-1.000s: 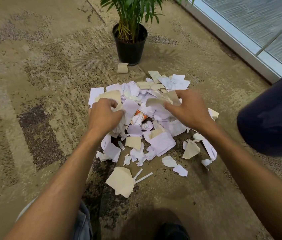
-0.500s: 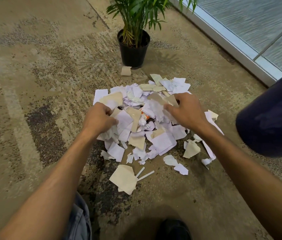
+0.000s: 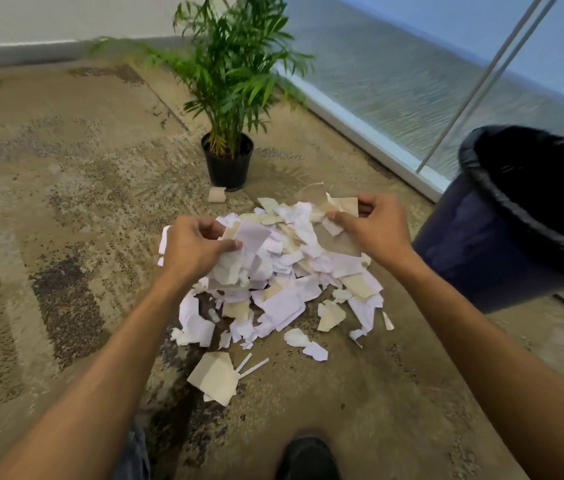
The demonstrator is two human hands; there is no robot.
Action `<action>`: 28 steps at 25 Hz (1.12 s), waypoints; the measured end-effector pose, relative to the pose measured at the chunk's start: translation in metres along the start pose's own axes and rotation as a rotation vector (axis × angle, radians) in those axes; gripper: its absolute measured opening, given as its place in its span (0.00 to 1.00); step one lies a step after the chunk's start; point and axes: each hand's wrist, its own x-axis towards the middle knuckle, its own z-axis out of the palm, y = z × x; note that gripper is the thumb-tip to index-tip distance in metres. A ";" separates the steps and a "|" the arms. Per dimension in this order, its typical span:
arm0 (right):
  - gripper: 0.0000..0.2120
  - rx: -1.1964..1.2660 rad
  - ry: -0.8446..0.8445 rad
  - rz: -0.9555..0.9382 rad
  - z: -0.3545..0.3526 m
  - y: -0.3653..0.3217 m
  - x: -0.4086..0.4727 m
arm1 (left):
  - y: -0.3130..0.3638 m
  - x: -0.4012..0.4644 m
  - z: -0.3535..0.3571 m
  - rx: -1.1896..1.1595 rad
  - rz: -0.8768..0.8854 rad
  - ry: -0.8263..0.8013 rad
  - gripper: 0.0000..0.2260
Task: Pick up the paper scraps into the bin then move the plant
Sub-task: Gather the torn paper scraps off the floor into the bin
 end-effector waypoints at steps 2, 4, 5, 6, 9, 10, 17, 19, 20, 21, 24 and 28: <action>0.06 0.035 0.058 -0.038 -0.030 -0.010 0.000 | 0.030 -0.008 0.014 -0.115 0.037 -0.005 0.10; 0.08 0.081 0.123 -0.074 -0.062 -0.018 -0.001 | 0.067 -0.013 0.033 -0.198 0.091 -0.024 0.10; 0.08 0.099 0.165 -0.091 -0.081 -0.020 -0.002 | 0.090 -0.014 0.045 -0.240 0.117 -0.040 0.11; 0.08 0.104 0.205 -0.111 -0.099 -0.021 -0.003 | 0.111 -0.015 0.058 -0.294 0.125 -0.052 0.12; 0.08 0.070 0.356 -0.175 -0.154 -0.018 -0.004 | 0.178 -0.019 0.098 -0.523 0.100 -0.087 0.10; 0.09 0.069 0.419 -0.176 -0.174 -0.014 -0.005 | 0.200 -0.021 0.115 -0.576 0.106 -0.108 0.10; 0.11 -0.082 0.679 -0.077 -0.252 0.035 -0.006 | 0.279 -0.039 0.230 -0.552 0.128 -0.242 0.15; 0.12 -0.132 0.671 -0.022 -0.259 0.049 -0.004 | 0.281 -0.045 0.255 -0.460 0.154 -0.275 0.12; 0.14 -0.158 0.639 0.002 -0.260 0.054 -0.003 | 0.281 -0.048 0.265 -0.422 0.171 -0.300 0.13; 0.16 -0.188 0.599 0.015 -0.260 0.059 -0.003 | 0.279 -0.052 0.270 -0.388 0.191 -0.323 0.17; 0.18 -0.293 0.580 -0.043 -0.247 0.062 -0.004 | 0.271 -0.056 0.266 -0.379 0.276 -0.335 0.24; 0.11 -0.338 0.545 -0.351 -0.205 0.046 -0.008 | 0.233 -0.049 0.221 -0.424 0.356 -0.249 0.10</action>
